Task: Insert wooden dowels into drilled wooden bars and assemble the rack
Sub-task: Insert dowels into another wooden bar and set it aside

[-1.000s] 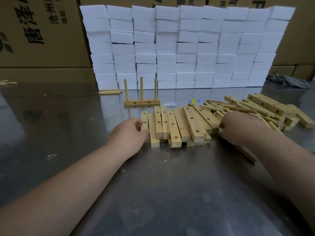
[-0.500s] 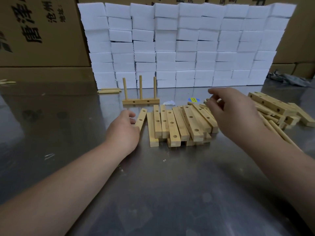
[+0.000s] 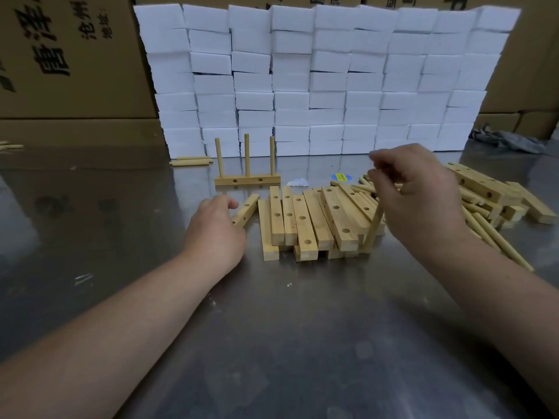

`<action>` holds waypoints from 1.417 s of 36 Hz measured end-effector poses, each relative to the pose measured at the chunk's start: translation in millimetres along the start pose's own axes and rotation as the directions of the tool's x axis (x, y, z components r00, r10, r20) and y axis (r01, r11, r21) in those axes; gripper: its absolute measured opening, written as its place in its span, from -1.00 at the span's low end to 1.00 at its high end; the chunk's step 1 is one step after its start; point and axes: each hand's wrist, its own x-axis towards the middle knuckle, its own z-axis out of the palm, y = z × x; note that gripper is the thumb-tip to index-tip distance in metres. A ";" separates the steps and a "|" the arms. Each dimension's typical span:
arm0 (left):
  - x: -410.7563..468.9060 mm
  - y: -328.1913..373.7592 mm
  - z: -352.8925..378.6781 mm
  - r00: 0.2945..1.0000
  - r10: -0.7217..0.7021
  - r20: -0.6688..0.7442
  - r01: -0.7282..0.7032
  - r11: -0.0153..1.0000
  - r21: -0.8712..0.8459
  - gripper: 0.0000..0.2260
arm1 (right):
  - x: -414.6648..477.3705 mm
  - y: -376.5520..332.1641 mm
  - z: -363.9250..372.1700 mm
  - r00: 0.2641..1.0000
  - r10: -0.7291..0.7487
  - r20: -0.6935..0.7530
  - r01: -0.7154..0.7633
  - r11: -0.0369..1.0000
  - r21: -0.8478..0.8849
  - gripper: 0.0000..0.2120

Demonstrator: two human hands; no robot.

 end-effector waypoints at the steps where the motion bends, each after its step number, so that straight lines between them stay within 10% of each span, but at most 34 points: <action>1: -0.8 1.2 -1.4 0.999 0.030 -0.011 -0.030 0.999 0.016 -0.65 | 0.2 -0.6 -1.2 0.999 0.001 -0.039 -0.001 1.000 0.015 -0.80; 9: -40.2 30.4 -14.1 0.805 0.592 -0.049 -0.593 0.805 -0.026 -0.45 | -9.9 -27.4 -5.2 0.966 -0.027 -0.258 0.088 0.970 0.228 -0.84; 20: -51.2 37.4 -6.6 0.614 0.789 -0.002 -0.789 0.614 -0.027 -0.71 | -20.0 -48.3 -6.5 0.950 -0.056 -0.307 0.179 0.903 0.390 -0.81; 32: -28.9 21.7 -20.2 0.802 0.572 -0.170 -0.591 0.801 -0.096 -0.82 | -18.5 -34.9 0.3 0.974 0.042 0.224 -0.116 0.938 0.327 -0.91; 38: -19.4 14.7 -22.3 0.828 0.530 -0.181 -0.544 0.838 -0.036 -0.83 | -19.1 -37.7 -0.5 0.964 0.060 0.258 -0.196 0.815 0.545 -0.85; 43: -19.4 13.2 -21.2 0.778 0.611 -0.147 -0.616 0.788 0.019 -0.84 | -20.4 -31.9 3.2 0.953 0.101 0.286 -0.213 0.894 0.393 -0.54; 47: -18.7 12.0 -23.3 0.749 0.647 -0.146 -0.651 0.759 0.023 -0.82 | -18.3 -27.5 3.3 0.952 0.087 0.293 -0.184 0.928 0.324 -0.94; 51: -19.9 11.9 -21.1 0.833 0.523 -0.180 -0.537 0.842 -0.042 -0.70 | -21.2 -30.1 4.5 0.969 0.048 0.243 -0.139 0.918 0.372 -0.83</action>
